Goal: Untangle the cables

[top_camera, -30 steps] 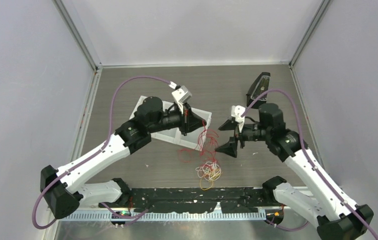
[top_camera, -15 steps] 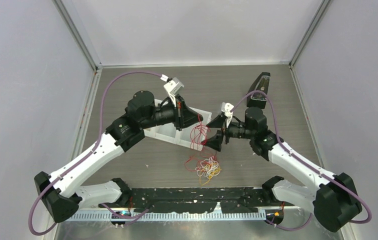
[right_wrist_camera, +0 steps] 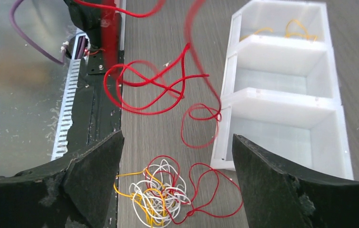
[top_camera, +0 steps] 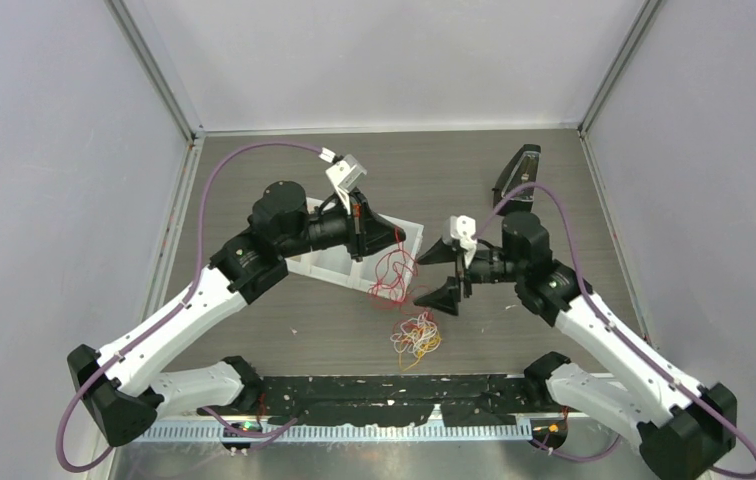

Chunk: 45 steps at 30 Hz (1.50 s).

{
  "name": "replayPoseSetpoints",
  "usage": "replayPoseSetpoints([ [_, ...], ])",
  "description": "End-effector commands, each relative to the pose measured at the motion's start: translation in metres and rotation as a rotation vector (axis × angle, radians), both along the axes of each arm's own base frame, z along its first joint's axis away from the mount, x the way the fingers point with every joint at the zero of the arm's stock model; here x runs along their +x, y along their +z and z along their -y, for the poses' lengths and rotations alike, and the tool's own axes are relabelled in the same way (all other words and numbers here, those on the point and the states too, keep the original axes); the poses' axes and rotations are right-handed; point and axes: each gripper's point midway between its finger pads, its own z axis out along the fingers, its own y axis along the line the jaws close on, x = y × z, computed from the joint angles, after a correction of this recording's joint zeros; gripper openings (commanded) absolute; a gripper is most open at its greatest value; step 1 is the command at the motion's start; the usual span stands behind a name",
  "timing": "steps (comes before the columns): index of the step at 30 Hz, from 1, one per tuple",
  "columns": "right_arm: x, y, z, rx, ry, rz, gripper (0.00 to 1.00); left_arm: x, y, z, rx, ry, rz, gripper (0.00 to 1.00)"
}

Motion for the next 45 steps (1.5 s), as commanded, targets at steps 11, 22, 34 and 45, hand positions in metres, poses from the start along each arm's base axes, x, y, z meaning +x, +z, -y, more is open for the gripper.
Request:
replayPoseSetpoints([
  [11, 0.019, 0.021, -0.023, 0.085, 0.009, -0.059, 0.87, 0.005, 0.023, 0.004, -0.057, -0.004, 0.045, 0.00],
  [22, 0.014, 0.036, -0.038, 0.158, 0.043, -0.091, 0.99, 0.010, 0.024, 0.004, -0.058, 0.011, 0.038, 0.00],
  [34, 0.055, -0.004, -0.040, 0.055, -0.159, -0.125, 0.13, 0.026, 0.059, -0.011, -0.086, 0.042, 0.114, 0.00],
  [45, 0.121, 0.035, -0.040, 0.155, -0.355, -0.057, 0.05, 0.080, 0.044, -0.035, 0.073, 0.170, 0.223, 0.00],
])
